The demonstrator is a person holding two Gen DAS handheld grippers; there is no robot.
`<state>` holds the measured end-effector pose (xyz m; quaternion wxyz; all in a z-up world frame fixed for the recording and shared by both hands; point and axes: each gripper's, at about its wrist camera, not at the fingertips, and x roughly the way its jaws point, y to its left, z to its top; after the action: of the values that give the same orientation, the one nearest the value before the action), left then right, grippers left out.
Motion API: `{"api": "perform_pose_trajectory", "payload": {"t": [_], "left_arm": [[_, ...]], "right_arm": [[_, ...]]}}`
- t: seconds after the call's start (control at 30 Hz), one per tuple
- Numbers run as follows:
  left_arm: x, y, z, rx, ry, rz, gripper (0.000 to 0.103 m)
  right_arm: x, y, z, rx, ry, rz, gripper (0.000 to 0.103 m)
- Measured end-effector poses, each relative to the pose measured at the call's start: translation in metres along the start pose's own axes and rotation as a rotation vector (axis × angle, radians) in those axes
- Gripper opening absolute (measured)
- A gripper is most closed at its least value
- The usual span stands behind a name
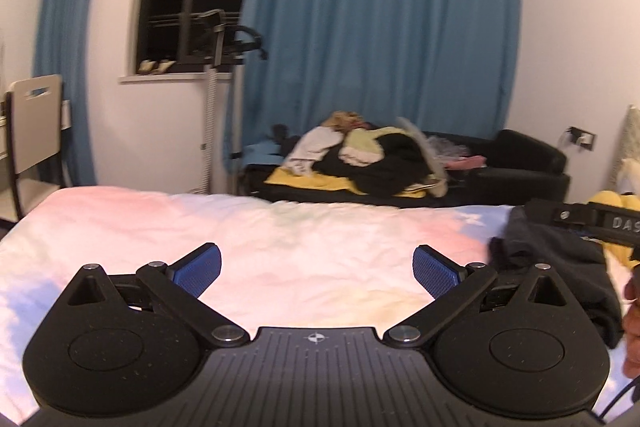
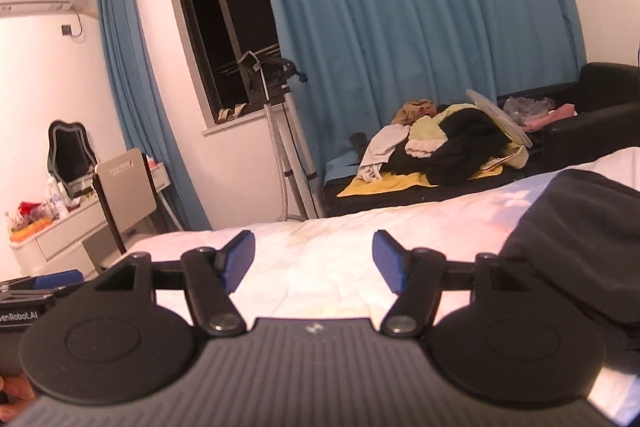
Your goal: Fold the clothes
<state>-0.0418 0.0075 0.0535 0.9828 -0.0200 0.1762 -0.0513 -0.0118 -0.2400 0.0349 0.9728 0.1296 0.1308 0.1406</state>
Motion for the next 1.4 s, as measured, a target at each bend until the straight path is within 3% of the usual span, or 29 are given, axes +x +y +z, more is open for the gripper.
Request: {"api": "perform_pose_trajectory", "payload": {"t": [0.17,0.47,0.67,0.8,0.87,0.93,1.4], "left_arm": [[0.012,0.016,-0.018,-0.049,0.01,0.037,0.102],[0.029,0.014,-0.031,-0.023,0.02,0.066,0.102],[0.035,0.011,-0.032,-0.03,0.026,0.084,0.103],[0.036,0.01,-0.034,-0.03,0.032,0.084,0.103],[0.036,0.009,-0.034,-0.029,0.035,0.085,0.103],[0.035,0.009,-0.035,-0.026,0.037,0.09,0.103],[0.029,0.004,-0.037,0.016,0.021,0.109,0.103]], "right_arm": [[0.009,0.009,-0.017,-0.093,-0.032,-0.017,0.068],[0.033,-0.004,-0.044,-0.103,0.002,-0.069,0.07],[0.04,-0.011,-0.049,-0.083,0.022,-0.057,0.074],[0.04,-0.011,-0.052,-0.08,0.025,-0.063,0.089],[0.04,-0.011,-0.053,-0.077,0.025,-0.06,0.092],[0.038,-0.011,-0.053,-0.081,0.018,-0.061,0.103],[0.03,-0.006,-0.055,-0.11,-0.01,-0.091,0.103]]}}
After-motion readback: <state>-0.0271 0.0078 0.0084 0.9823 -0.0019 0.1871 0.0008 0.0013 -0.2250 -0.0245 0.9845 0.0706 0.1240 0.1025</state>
